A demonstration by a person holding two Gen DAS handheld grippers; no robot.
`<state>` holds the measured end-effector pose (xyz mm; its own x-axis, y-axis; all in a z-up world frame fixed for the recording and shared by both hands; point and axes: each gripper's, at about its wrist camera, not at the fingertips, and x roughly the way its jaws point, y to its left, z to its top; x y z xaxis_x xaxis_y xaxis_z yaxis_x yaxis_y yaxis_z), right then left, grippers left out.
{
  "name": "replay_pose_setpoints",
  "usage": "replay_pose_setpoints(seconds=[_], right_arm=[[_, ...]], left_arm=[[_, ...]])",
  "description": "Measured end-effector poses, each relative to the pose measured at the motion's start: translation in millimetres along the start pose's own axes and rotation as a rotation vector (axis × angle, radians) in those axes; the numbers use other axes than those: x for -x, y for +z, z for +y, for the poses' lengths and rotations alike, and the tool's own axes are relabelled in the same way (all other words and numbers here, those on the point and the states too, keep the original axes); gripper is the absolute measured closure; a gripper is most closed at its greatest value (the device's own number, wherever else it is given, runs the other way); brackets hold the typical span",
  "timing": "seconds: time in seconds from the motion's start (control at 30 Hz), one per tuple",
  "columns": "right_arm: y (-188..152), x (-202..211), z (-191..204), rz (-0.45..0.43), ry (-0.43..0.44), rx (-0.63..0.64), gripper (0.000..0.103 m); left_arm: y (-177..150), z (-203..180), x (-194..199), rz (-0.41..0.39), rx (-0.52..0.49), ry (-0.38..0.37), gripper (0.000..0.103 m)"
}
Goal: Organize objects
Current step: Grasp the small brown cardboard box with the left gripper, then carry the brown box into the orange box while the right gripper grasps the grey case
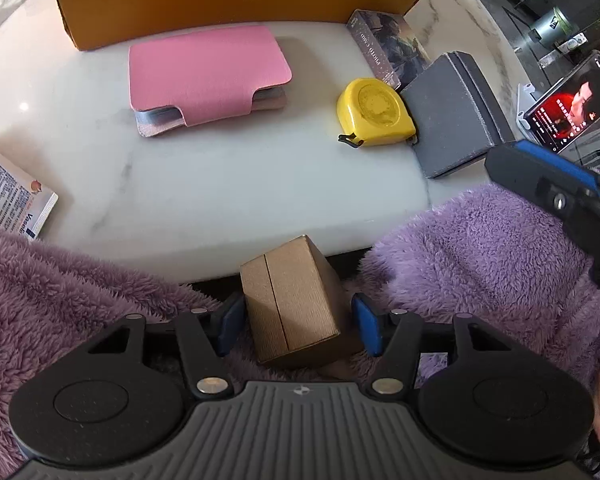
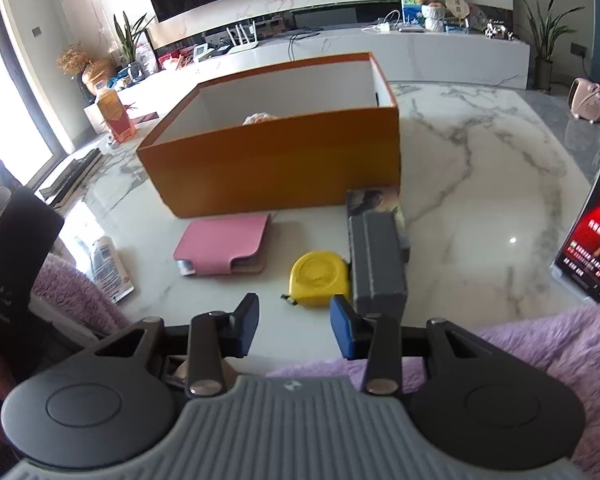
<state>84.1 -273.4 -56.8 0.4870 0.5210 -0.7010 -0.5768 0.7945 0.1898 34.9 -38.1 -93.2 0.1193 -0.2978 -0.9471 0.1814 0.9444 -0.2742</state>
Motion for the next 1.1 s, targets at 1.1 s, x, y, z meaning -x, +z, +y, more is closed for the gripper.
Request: replay_pose_setpoints(seconds=[1.1], right_arm=[[40,-63,-43,0.115,-0.092,-0.119,0.065]], left_arm=[[34,3,63,-0.27,-0.029,-0.002,0.04]])
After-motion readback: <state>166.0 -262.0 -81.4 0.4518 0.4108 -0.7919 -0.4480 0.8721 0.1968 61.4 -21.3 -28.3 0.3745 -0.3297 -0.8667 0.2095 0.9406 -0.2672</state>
